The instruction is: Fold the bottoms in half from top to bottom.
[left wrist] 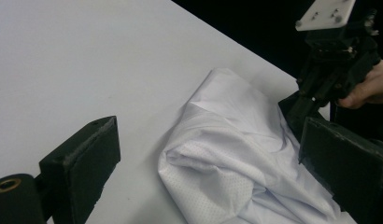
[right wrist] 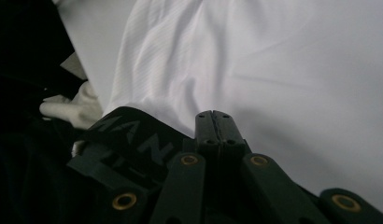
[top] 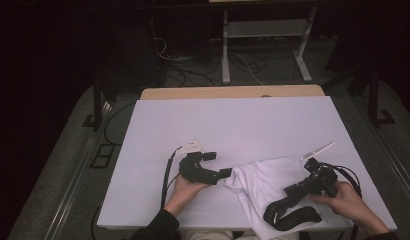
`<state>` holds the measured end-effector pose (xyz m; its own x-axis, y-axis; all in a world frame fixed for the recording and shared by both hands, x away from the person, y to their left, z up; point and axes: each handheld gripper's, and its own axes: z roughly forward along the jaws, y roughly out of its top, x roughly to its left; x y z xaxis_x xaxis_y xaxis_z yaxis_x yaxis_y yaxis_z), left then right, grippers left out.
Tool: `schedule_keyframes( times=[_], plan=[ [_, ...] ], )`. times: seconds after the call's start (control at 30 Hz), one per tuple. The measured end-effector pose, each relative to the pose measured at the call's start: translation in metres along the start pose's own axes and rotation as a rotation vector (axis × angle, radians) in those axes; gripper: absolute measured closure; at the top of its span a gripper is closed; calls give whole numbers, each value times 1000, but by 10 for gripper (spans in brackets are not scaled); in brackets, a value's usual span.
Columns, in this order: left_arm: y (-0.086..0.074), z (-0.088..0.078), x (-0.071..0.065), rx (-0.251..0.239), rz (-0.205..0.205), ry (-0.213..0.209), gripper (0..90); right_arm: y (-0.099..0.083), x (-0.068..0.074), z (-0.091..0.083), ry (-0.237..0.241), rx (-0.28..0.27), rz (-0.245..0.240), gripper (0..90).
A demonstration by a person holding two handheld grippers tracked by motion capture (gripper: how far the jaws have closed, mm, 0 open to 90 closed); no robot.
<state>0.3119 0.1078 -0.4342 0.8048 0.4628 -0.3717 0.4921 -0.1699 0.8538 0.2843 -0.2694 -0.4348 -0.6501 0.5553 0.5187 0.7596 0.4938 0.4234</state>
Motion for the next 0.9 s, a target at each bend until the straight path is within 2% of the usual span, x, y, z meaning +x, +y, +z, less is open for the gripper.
schedule_keyframes(
  times=[0.17, 0.43, 0.6, 0.9],
  plan=[
    [0, 1, -1, 1, -1, -3, 46, -10, 9, 3, 18, 38, -17, 886],
    [-1, 3, 0, 5, -9, -2, 42, -24, 16, 6, 55, 35, -21, 885],
    [-1, 6, -1, 14, -10, -6, 35, -28, 18, 14, 58, 67, -15, 886],
    [-2, 8, -1, 16, -14, -9, 31, -29, 24, 19, 79, 84, -27, 886]
  ],
)
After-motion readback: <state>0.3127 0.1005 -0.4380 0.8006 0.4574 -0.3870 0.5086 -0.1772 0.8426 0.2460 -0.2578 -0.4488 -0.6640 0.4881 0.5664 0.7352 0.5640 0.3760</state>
